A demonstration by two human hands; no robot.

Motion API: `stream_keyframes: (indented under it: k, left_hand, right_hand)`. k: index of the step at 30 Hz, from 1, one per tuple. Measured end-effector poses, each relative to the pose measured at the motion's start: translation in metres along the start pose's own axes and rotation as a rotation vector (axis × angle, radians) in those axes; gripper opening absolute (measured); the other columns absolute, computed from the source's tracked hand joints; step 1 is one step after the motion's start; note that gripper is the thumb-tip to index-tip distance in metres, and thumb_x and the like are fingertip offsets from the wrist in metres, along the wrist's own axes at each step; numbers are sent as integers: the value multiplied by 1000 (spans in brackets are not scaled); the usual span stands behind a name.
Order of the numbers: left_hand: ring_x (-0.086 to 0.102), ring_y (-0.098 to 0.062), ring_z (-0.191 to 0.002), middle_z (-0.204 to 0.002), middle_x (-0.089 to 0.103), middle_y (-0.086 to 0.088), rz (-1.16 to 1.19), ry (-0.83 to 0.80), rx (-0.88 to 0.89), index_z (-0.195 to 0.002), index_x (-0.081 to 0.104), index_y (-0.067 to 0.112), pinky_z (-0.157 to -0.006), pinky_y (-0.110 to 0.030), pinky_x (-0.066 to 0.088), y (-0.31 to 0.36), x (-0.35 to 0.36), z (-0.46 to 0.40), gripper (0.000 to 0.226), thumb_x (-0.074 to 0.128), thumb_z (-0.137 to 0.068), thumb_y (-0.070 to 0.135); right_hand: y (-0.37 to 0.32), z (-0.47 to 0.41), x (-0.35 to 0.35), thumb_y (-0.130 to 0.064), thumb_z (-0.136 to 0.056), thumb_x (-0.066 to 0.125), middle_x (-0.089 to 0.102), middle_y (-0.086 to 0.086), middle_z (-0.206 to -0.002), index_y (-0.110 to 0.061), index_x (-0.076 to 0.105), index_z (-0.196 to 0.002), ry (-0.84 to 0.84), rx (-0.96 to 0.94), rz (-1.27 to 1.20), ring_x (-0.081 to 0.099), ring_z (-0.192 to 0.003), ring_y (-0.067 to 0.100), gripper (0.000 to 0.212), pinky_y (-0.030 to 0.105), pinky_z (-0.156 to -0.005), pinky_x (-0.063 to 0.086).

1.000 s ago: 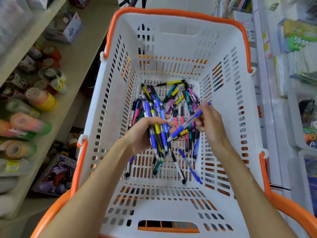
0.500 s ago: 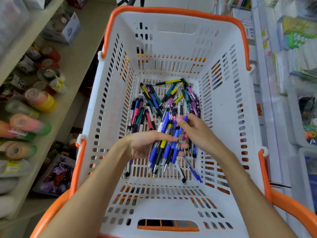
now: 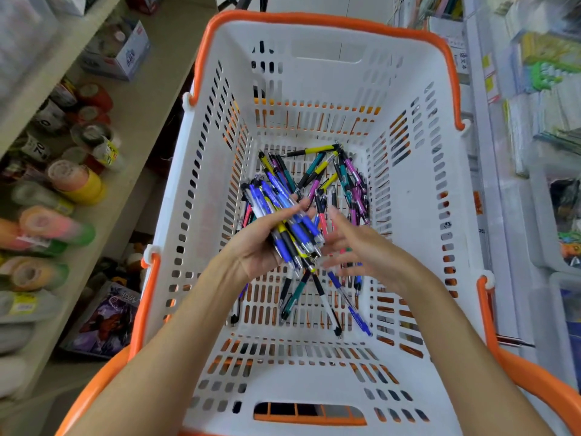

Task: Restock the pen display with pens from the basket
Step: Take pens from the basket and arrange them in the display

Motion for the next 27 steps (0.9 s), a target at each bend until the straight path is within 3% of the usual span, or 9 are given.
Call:
stream_keyframes:
  k: [3, 6, 12, 16, 20, 24, 27]
  left_hand:
    - [70, -15, -85, -87, 74, -6, 109, 9, 50, -84, 76, 12, -77, -33, 58, 3, 1, 1, 21, 56, -91, 9]
    - [67, -17, -95, -90, 73, -5, 171, 37, 128, -100, 67, 14, -71, -32, 60, 6, 0, 1, 16, 59, -89, 7]
    - [66, -15, -96, -92, 72, -4, 172, 26, 176, -97, 67, 15, -82, -31, 57, 10, -2, 0, 13, 58, -90, 10]
    - [71, -13, -79, -82, 74, -2, 134, 52, 243, -65, 77, 17, -72, -31, 54, 9, -1, 0, 38, 54, -95, 15]
    - [68, -12, -78, -84, 71, -2, 132, 98, 263, -87, 68, 14, -79, -30, 54, 11, -4, -1, 14, 56, -94, 18]
    - [69, -17, -88, -94, 72, -8, 78, 143, 242, -93, 67, 12, -75, -34, 59, 14, -10, -4, 11, 59, -92, 18]
    - [69, -17, -86, -87, 72, -8, 100, 140, 245, -89, 67, 11, -69, -35, 60, 13, -11, -4, 12, 58, -93, 19]
  right_hand:
    - [3, 5, 7, -57, -82, 57, 74, 3, -96, -12, 65, -108, -153, 25, 34, 71, -82, 13, 52, 22, -68, 56]
    - [2, 2, 5, -37, -82, 69, 75, 1, -90, -15, 71, -101, -88, -37, -23, 71, -77, 9, 29, 16, -61, 53]
    - [0, 0, 14, -19, -85, 70, 75, 7, -84, -12, 72, -99, 21, -163, -117, 70, -72, 10, 16, 16, -65, 55]
    - [-2, -2, 16, -16, -91, 62, 73, 4, -83, -18, 68, -92, 144, -219, -85, 68, -67, 6, 7, 17, -63, 56]
    - [-4, 5, -3, -10, -86, 65, 72, 7, -81, -8, 68, -99, -13, -119, 58, 69, -65, 7, 14, 14, -61, 54]
    - [-6, 13, -32, -12, -83, 69, 72, -3, -74, -17, 72, -94, 170, -202, -46, 66, -68, 7, 12, 14, -63, 52]
    - [-9, 12, -32, -18, -88, 64, 69, -6, -87, -26, 68, -94, 317, -368, -53, 64, -85, 8, 11, 21, -82, 52]
Point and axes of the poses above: each hand's wrist, its own z-axis away from the middle knuckle, its own x-axis out of the palm, y = z × x, the point moved 3 cm from there along -z, towards the middle knuckle
